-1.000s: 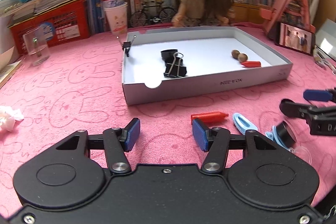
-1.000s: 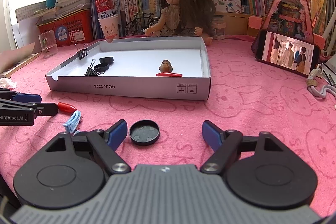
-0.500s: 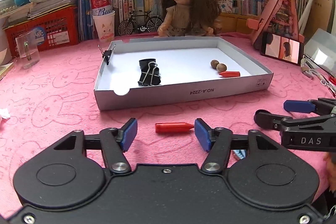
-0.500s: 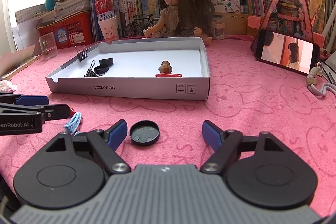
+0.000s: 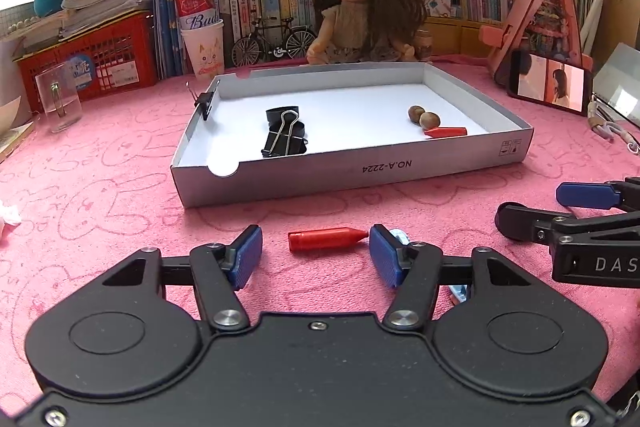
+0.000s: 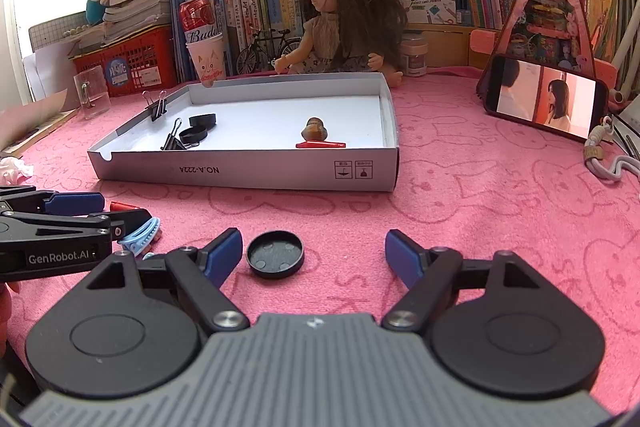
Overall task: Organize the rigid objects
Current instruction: 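Close the left gripper on the red crayon while the right grasps a black lid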
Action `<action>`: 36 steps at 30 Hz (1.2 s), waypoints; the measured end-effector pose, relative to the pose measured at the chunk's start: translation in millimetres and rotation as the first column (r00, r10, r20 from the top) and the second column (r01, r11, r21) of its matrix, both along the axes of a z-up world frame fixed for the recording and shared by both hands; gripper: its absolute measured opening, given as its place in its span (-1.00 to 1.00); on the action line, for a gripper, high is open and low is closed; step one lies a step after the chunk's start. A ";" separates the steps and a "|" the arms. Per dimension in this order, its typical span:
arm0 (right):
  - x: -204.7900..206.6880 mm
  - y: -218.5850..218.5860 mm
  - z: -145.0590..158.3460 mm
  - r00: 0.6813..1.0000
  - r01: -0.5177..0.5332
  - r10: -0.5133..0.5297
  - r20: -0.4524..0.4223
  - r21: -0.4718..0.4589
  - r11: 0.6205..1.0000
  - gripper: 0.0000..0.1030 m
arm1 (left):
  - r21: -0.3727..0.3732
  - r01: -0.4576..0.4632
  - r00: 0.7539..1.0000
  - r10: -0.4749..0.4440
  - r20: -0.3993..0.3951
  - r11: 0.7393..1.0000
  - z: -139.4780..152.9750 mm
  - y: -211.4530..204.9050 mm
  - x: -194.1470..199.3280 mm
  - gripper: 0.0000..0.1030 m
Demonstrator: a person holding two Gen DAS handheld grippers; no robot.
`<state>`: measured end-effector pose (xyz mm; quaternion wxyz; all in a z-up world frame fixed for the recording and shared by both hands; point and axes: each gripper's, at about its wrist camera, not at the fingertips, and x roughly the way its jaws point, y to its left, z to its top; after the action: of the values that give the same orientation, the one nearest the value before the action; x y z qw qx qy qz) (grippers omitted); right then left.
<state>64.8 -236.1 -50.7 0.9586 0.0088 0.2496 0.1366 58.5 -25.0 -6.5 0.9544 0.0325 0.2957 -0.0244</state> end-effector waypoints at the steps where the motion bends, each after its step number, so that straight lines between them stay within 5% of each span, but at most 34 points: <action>1: -0.1 0.1 0.0 1.000 0.000 0.000 0.001 -0.001 1.000 0.68 | 0.000 -0.001 1.000 0.001 0.000 1.000 0.0 -0.7 0.1 0.09; 11: -6.8 9.0 0.2 1.000 -0.002 0.004 0.029 -0.069 0.998 0.64 | 0.000 0.015 0.999 -0.015 0.041 1.000 -3.6 -7.3 -7.1 -0.17; 17: -10.4 14.7 -2.4 0.998 -0.043 0.047 0.039 -0.099 0.994 0.22 | -0.005 0.016 0.999 -0.016 0.041 1.000 -3.6 -6.9 -6.8 -0.19; 21: -12.4 17.0 -2.0 0.997 -0.051 0.056 0.049 -0.103 0.993 -0.31 | -0.005 0.018 0.999 -0.018 0.039 1.000 -2.9 -6.5 -6.0 -0.19; 36: 0.8 9.8 17.6 0.998 -0.009 0.009 0.067 -0.007 1.000 -0.29 | -0.023 0.005 0.996 -0.003 0.092 1.000 18.9 2.6 2.3 -0.19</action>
<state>65.7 -226.3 -33.1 0.9658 0.0001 0.2180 0.1404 60.8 -22.5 12.4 0.9672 0.0232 0.2512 -0.0284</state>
